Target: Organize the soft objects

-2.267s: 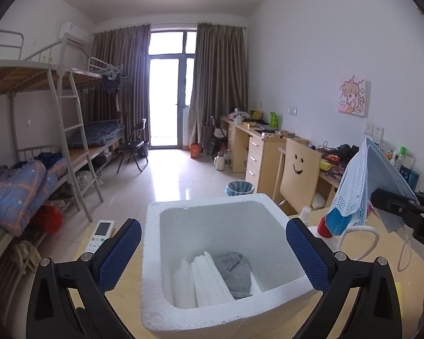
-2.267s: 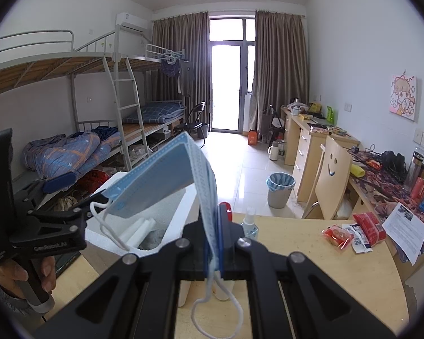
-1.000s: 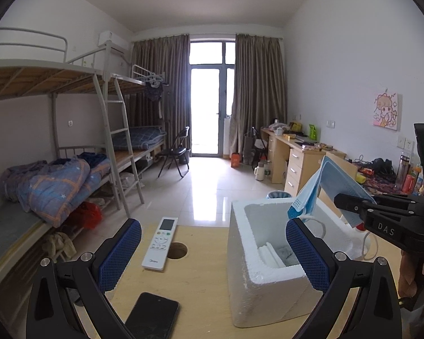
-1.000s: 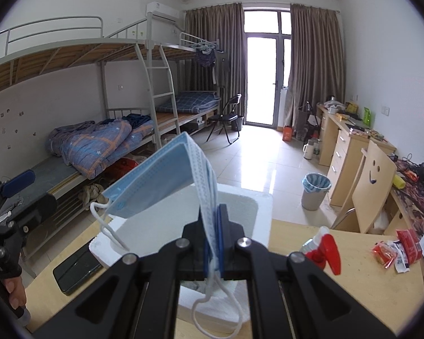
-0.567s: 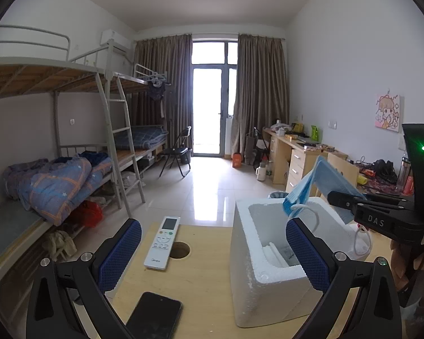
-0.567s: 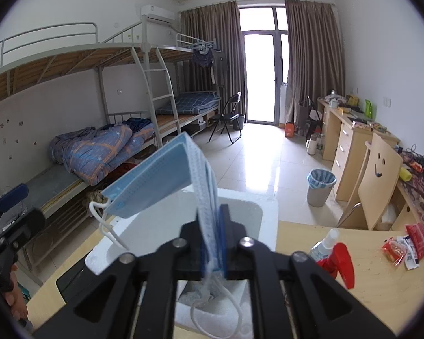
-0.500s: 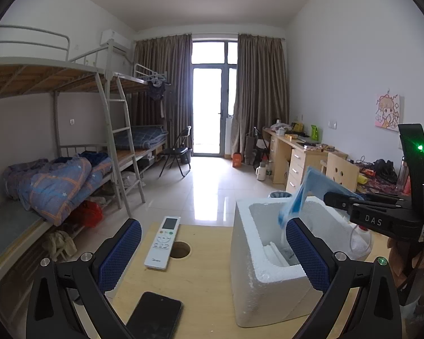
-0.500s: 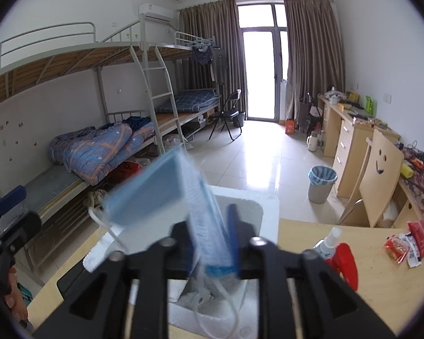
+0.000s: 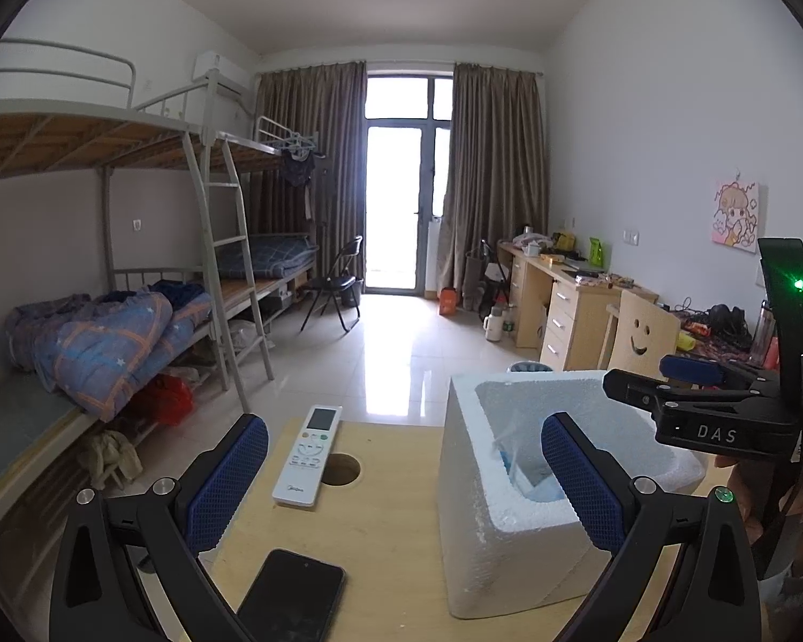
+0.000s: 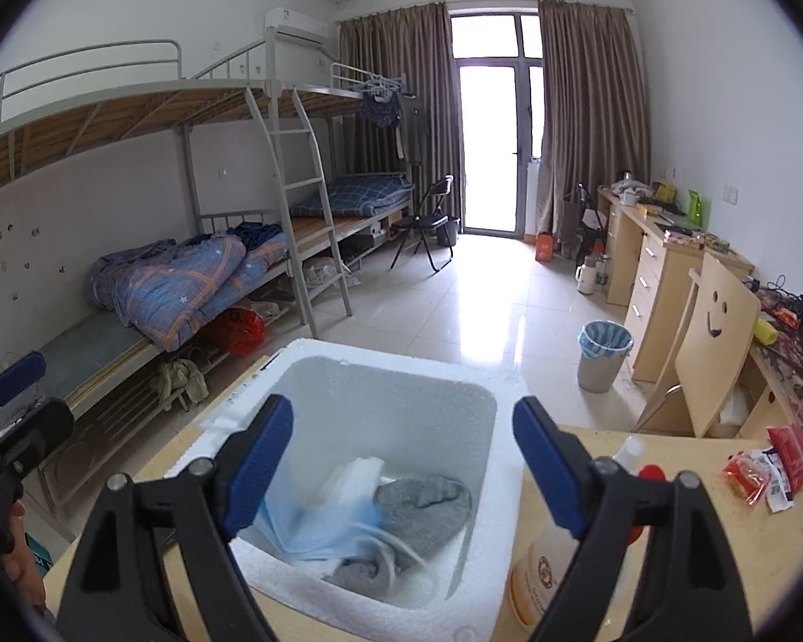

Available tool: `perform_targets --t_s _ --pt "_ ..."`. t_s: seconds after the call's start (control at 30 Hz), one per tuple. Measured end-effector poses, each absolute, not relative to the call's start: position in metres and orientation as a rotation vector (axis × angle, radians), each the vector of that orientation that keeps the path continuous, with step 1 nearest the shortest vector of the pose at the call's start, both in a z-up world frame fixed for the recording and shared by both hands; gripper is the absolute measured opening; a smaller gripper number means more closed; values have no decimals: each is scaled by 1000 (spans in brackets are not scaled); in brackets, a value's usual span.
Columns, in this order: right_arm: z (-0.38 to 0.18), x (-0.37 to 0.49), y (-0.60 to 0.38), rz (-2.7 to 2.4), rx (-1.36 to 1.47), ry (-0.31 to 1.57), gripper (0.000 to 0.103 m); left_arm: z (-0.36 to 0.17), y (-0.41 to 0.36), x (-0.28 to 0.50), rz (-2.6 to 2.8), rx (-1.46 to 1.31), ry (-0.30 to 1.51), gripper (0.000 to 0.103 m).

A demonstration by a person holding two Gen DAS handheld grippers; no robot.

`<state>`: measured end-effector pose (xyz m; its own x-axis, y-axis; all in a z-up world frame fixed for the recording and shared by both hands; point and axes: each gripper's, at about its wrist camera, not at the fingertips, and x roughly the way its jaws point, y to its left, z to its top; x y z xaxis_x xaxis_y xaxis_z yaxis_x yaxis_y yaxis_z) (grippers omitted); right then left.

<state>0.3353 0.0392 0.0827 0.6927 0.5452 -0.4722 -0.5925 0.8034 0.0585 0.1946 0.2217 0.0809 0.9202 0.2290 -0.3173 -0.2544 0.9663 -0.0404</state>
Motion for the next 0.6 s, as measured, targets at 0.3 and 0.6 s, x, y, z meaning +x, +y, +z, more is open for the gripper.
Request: perform_targets --t_s 0.3,0.6 --pt "85 331 33 645 -100 486 87 81 221 193 247 -80 313 102" --pt "93 316 19 637 -75 475 87 83 212 188 242 -79 302 102"
